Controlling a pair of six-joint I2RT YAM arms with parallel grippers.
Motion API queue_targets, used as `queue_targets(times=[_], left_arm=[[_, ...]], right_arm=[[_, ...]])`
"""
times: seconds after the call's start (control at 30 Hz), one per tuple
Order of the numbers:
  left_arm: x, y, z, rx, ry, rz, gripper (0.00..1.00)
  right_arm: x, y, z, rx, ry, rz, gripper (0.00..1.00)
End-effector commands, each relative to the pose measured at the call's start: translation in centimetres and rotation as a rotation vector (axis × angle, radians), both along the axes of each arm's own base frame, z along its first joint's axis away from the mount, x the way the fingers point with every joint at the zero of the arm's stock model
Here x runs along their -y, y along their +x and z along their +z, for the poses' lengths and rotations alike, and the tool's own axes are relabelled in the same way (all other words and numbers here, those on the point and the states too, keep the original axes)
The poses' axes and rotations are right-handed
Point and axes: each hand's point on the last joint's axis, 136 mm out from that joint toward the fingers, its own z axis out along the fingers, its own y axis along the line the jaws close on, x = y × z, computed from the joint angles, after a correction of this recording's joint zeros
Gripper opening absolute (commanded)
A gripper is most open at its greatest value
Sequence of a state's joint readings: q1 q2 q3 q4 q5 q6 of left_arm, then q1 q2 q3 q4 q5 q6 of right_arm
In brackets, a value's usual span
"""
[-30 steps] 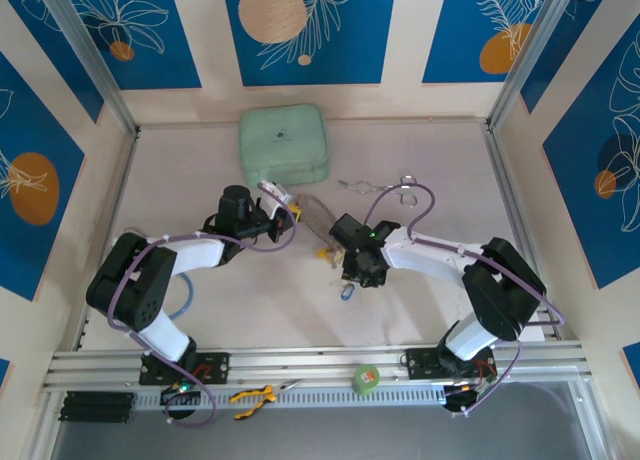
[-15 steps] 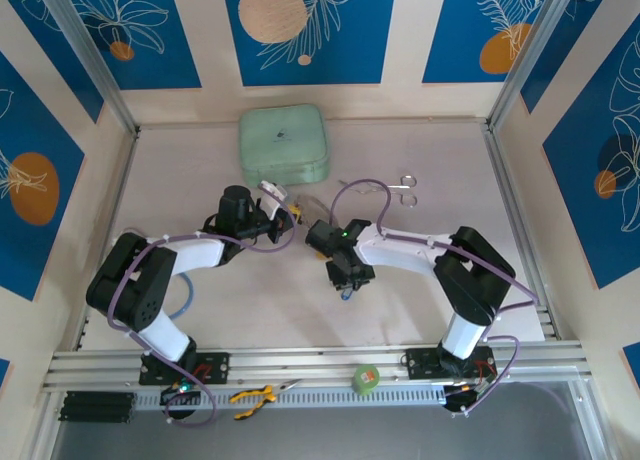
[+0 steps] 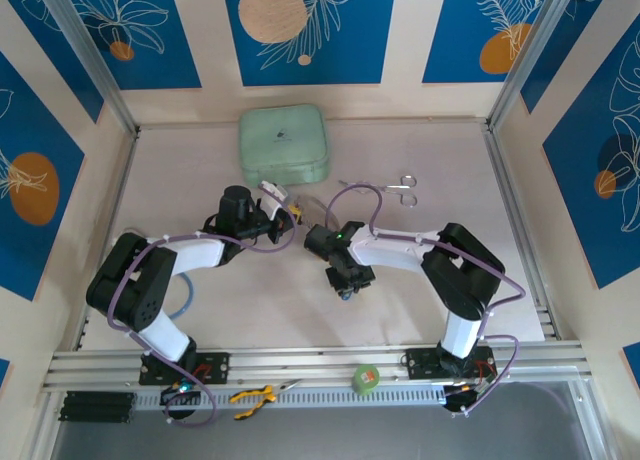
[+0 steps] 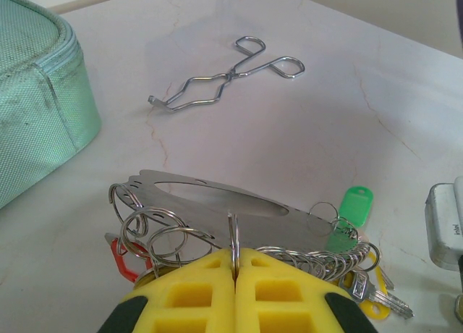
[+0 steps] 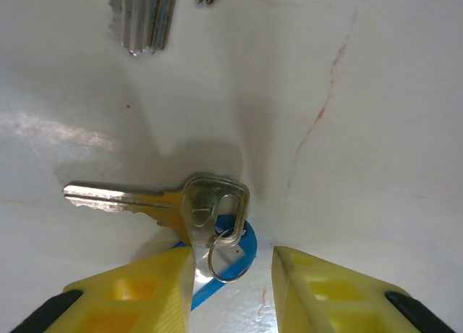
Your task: Put the keys on the keyring
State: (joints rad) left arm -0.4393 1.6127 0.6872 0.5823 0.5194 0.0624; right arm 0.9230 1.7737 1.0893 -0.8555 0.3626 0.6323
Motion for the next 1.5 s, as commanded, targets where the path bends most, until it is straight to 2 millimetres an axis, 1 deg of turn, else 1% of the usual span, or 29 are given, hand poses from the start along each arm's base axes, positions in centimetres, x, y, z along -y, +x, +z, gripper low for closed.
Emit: queue_targets(times=[0.0, 0.07, 0.17, 0.33, 0.6, 0.67, 0.77, 1.17, 1.33, 1.47], left_arm=[[0.5, -0.1, 1.8, 0.060, -0.010, -0.023, 0.00], [0.6, -0.1, 1.8, 0.060, -0.010, -0.023, 0.00], [0.5, -0.1, 1.9, 0.062, -0.010, -0.022, 0.00], [0.5, -0.1, 1.9, 0.062, -0.010, -0.021, 0.00], [0.5, -0.1, 1.9, 0.063, -0.009, -0.022, 0.00], [0.5, -0.1, 2.0, 0.063, -0.010, -0.023, 0.00], [0.6, -0.1, 2.0, 0.062, -0.009, -0.025, 0.00], [0.6, -0.1, 1.9, 0.059, -0.009, -0.025, 0.00], [0.7, -0.2, 1.8, 0.055, -0.006, -0.025, 0.00], [0.6, -0.1, 1.8, 0.056, -0.005, -0.023, 0.00]], right_arm=[[-0.3, 0.2, 0.0, -0.011, -0.002, 0.015, 0.33], [-0.1, 0.3, -0.1, -0.011, -0.007, 0.014, 0.31], [0.1, 0.4, -0.1, -0.007, -0.013, 0.012, 0.26], [0.3, 0.5, -0.2, -0.002, -0.023, 0.012, 0.22], [0.4, 0.8, 0.1, 0.009, -0.028, 0.017, 0.10], [0.3, 0.8, 0.2, 0.010, -0.024, 0.017, 0.10], [0.2, 1.0, 0.4, 0.016, -0.022, 0.017, 0.16], [0.3, 1.4, 0.4, 0.029, -0.033, 0.010, 0.19], [0.4, 1.6, 0.4, 0.037, -0.034, 0.002, 0.19], [0.2, 1.7, 0.4, 0.038, -0.025, 0.004, 0.17]])
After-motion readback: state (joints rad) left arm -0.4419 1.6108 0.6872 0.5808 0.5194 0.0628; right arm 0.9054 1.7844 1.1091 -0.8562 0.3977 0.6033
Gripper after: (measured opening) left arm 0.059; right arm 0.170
